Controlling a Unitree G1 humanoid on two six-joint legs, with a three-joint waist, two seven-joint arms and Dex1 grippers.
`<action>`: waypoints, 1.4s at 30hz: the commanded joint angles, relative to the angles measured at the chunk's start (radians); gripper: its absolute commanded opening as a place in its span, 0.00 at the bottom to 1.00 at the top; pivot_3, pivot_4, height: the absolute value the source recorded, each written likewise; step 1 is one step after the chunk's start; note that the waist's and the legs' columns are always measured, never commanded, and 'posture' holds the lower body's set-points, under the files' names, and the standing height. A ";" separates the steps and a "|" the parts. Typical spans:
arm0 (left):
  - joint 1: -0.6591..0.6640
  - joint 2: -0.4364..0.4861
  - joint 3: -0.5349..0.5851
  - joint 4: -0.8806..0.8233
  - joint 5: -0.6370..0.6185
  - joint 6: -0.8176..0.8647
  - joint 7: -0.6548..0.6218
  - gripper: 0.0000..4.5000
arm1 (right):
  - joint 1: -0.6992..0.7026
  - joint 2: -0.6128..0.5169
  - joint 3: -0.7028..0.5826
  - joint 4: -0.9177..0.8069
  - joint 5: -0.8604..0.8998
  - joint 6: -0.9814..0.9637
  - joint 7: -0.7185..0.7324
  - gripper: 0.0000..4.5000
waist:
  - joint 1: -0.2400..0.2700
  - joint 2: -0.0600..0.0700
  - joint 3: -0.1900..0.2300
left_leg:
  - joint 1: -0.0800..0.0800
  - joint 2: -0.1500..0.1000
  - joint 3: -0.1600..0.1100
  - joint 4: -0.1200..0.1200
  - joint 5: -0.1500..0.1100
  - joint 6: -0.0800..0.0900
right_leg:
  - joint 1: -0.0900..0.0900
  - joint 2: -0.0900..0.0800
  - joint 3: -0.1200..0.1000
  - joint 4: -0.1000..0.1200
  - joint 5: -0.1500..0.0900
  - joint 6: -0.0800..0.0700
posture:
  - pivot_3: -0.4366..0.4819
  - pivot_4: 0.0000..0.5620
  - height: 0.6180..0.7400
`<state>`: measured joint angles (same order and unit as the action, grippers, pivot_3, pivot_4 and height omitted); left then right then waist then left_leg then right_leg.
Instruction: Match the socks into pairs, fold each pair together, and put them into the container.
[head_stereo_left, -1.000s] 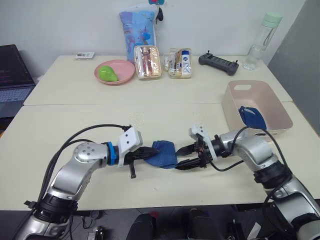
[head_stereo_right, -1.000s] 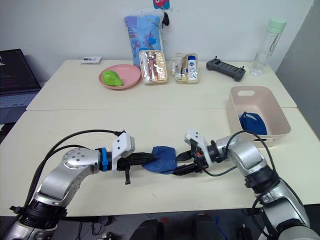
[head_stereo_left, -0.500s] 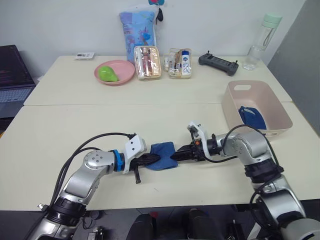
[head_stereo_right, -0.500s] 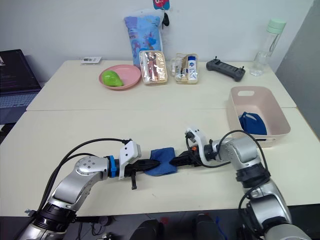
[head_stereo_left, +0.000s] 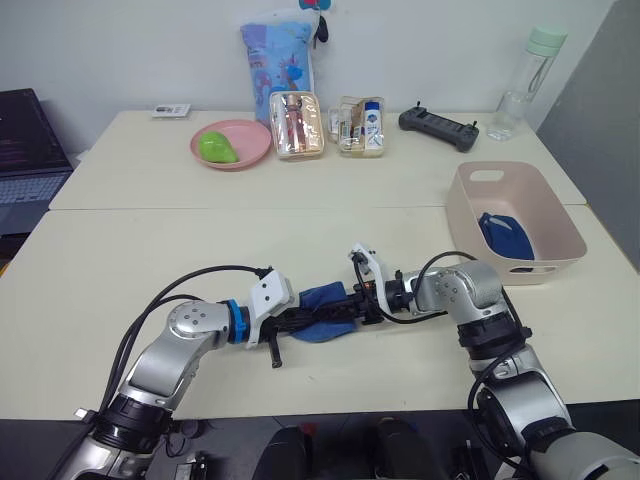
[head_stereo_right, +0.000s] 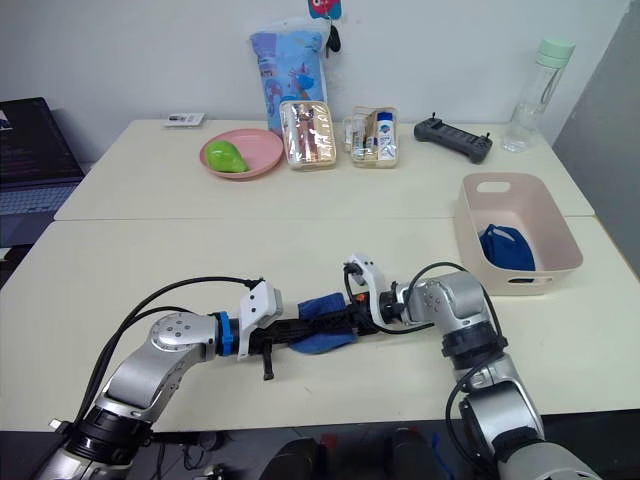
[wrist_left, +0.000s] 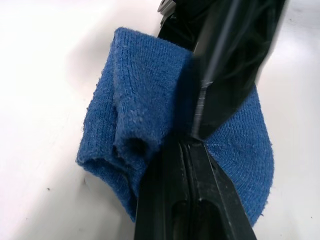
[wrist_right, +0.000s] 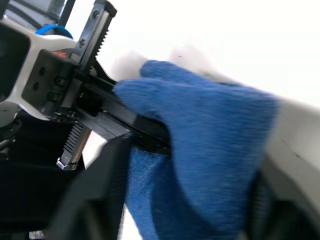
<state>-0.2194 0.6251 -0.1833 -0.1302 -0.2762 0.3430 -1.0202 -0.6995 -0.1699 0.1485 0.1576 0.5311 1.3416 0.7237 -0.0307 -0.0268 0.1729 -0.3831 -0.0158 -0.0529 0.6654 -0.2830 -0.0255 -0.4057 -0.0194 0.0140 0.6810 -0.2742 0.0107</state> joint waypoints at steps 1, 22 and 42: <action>0.000 0.002 0.024 -0.031 -0.020 -0.005 -0.005 0.00 | 0.002 0.008 -0.009 -0.012 0.022 -0.008 0.000 0.30 | 0.000 0.000 0.000 | 0.000 0.000 0.000 0.000 0.000 0.000 | 0.000 0.000 0.000 0.000 0.000 0.000 | 0.48 0.27 1.00; -0.344 -0.029 0.261 -0.243 -0.381 0.297 0.145 0.87 | -0.164 -0.238 -0.334 -0.197 0.106 -0.100 -0.034 0.03 | 0.012 0.002 0.005 | -0.002 -0.001 -0.001 0.001 0.000 0.000 | 0.000 0.000 0.000 0.000 0.000 0.001 | 0.48 0.27 1.00; -0.428 -0.298 0.098 -0.293 -0.340 0.282 0.368 1.00 | -0.302 -0.859 0.130 0.552 -0.837 -1.602 0.014 0.03 | -0.011 0.002 0.005 | 0.000 -0.004 0.009 0.001 0.001 0.000 | -0.002 -0.002 0.009 0.001 0.000 0.005 | 0.48 0.27 1.00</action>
<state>-0.6488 0.3250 -0.0881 -0.3699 -0.6106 0.6382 -0.6501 -0.9983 -1.0215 0.2863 0.7262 -0.2953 -0.2161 0.7239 -0.0420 -0.0246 0.1782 -0.3830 -0.0194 -0.0446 0.6656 -0.2804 -0.0283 -0.4073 -0.0211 0.0228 0.6814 -0.2743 0.0157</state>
